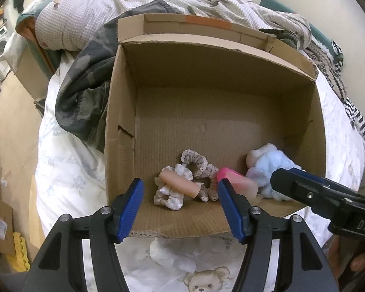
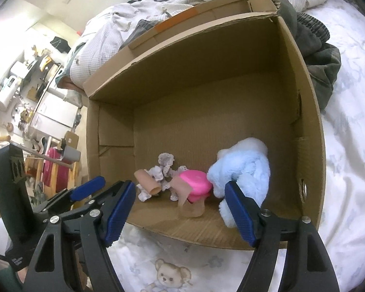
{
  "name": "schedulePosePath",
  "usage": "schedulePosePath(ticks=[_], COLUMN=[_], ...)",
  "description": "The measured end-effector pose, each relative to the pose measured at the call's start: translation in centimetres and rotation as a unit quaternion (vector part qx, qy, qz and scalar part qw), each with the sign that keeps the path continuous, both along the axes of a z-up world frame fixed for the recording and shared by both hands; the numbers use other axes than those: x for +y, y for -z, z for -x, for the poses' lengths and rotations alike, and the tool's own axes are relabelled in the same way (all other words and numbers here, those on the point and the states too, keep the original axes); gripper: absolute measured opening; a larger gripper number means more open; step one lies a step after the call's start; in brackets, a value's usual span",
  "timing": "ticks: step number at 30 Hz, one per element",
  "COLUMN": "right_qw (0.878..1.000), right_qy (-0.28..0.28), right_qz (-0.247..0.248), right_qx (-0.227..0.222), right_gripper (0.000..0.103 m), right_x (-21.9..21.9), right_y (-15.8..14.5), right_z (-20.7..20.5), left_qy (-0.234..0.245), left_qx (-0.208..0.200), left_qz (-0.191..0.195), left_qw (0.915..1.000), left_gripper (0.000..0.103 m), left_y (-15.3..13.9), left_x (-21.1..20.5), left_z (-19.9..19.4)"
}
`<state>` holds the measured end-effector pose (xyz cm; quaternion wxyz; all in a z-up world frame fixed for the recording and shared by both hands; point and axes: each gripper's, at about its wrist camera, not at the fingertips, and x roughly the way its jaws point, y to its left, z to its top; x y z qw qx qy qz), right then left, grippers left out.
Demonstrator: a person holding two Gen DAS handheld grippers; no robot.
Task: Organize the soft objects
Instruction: 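Open both tools to drop the stick and cup into the box, then withdraw both tools from the box back over the sheet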
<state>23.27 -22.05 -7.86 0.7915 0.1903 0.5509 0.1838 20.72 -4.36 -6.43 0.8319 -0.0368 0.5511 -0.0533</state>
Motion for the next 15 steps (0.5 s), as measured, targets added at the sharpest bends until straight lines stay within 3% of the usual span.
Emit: schedulePosePath(ticks=[15], right_qw=[1.0], right_qy=[0.002], right_qz=[0.018], right_qx=[-0.012], right_gripper=[0.08], right_x=[-0.1], right_y=[-0.8], right_z=[1.4], left_qy=[-0.006], left_qx=[-0.03], left_qz=[-0.024], left_qw=[0.9992], left_gripper=[0.06], left_y=[-1.6], left_x=[1.5], left_z=[2.6])
